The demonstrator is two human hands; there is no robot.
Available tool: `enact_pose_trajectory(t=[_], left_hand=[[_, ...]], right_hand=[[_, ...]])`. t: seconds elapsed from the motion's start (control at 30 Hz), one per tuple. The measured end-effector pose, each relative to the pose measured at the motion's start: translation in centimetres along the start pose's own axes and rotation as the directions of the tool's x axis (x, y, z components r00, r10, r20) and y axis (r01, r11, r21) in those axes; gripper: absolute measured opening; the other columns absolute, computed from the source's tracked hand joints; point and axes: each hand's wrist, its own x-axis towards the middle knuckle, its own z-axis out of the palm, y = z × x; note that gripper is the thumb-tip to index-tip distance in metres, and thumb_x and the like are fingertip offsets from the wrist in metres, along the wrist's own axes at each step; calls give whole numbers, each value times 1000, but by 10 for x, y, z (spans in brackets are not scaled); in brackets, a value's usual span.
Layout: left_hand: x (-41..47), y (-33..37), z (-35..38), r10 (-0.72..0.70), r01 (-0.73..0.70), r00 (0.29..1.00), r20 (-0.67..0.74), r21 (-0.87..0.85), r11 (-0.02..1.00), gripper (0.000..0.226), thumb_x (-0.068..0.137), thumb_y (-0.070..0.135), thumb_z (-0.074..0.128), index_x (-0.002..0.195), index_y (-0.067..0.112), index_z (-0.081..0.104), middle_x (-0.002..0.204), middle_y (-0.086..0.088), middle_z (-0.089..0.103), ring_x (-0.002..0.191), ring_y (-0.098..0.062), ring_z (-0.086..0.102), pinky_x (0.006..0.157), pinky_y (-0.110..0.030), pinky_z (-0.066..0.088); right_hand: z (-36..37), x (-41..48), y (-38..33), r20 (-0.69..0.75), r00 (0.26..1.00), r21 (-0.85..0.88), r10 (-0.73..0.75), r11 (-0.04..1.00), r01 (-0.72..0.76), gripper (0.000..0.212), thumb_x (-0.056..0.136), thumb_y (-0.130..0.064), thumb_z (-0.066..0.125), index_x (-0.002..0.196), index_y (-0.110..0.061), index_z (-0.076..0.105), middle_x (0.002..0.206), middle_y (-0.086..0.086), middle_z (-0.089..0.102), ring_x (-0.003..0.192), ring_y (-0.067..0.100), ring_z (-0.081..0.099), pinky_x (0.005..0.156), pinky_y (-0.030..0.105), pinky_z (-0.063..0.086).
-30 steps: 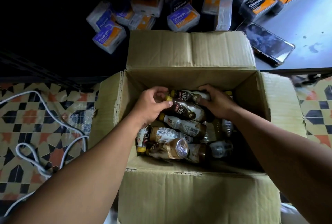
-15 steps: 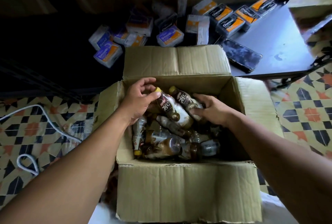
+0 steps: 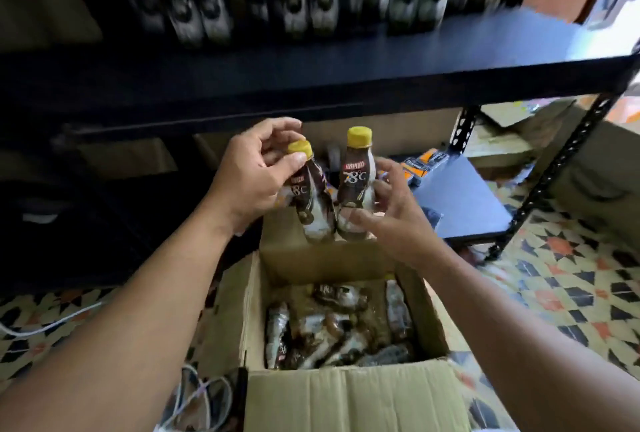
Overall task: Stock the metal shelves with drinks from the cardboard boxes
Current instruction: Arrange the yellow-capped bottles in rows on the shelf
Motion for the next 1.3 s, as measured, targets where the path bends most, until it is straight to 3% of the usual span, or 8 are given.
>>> enact_pose_trajectory(t=[0.17, 0.43, 0.6, 0.73, 0.9, 1.03, 1.17, 1.3], left_hand=[[25, 77, -18, 173, -163, 982, -73, 126, 979, 23, 90, 9, 75, 109, 20, 72, 101, 2, 76, 94, -10, 74, 84, -22, 57], [59, 138, -41, 298, -267, 949, -105, 242, 933, 18, 91, 13, 75, 109, 15, 76, 99, 4, 77, 94, -7, 73, 86, -21, 57], [90, 158, -54, 337, -283, 936, -104, 351, 893, 21, 91, 15, 75, 112, 13, 76, 100, 5, 75, 92, -6, 72, 88, -24, 58], [122, 162, -59, 378, -299, 918, -119, 420, 857, 22, 92, 17, 74, 113, 13, 76, 102, 5, 75, 94, -3, 71, 90, -25, 58], [160, 150, -58, 387, -271, 913, -130, 517, 812, 22, 91, 19, 74, 113, 15, 77, 103, 5, 74, 98, -7, 69, 96, -31, 56], [178, 133, -53, 358, -241, 927, -111, 554, 797, 21, 93, 18, 72, 114, 14, 76, 110, 4, 72, 107, -10, 66, 97, -22, 49], [193, 112, -53, 322, -213, 940, -113, 543, 812, 23, 95, 23, 70, 116, 16, 75, 119, 2, 72, 116, -9, 63, 103, -23, 45], [198, 101, -53, 338, -226, 933, -125, 526, 820, 28, 97, 25, 67, 125, 21, 71, 125, 7, 68, 115, 0, 57, 90, 1, 36]], right_hand=[[-11, 17, -85, 18, 967, -218, -254, 943, 252, 114, 84, -7, 82, 152, -64, 9, 117, -19, 69, 100, 23, 73, 90, 50, 60], [-19, 55, -163, 17, 930, -361, -367, 865, 348, 127, 80, -8, 85, 150, -65, -4, 107, -4, 73, 91, 17, 74, 93, 50, 58], [-24, 94, -189, 13, 915, -423, -404, 827, 371, 123, 79, -13, 85, 145, -71, -2, 103, 1, 74, 90, 36, 71, 87, 56, 58], [-28, 127, -201, -25, 921, -491, -388, 807, 327, 112, 74, -12, 83, 144, -57, 8, 95, 24, 70, 72, 38, 68, 72, 58, 59], [-27, 162, -195, -45, 930, -536, -364, 795, 285, 107, 73, -10, 81, 141, -54, 11, 92, 20, 70, 74, 39, 67, 71, 58, 59], [-26, 183, -180, -49, 941, -557, -334, 792, 252, 104, 78, -9, 81, 140, -53, 10, 85, 14, 67, 62, 26, 61, 67, 54, 60], [-25, 198, -166, -50, 937, -573, -347, 778, 257, 106, 81, -14, 82, 143, -54, 7, 109, 7, 66, 74, 22, 60, 74, 47, 59], [-21, 212, -152, -18, 929, -535, -370, 789, 304, 110, 87, -17, 80, 153, -54, 1, 132, -13, 54, 93, 16, 66, 85, 41, 57]])
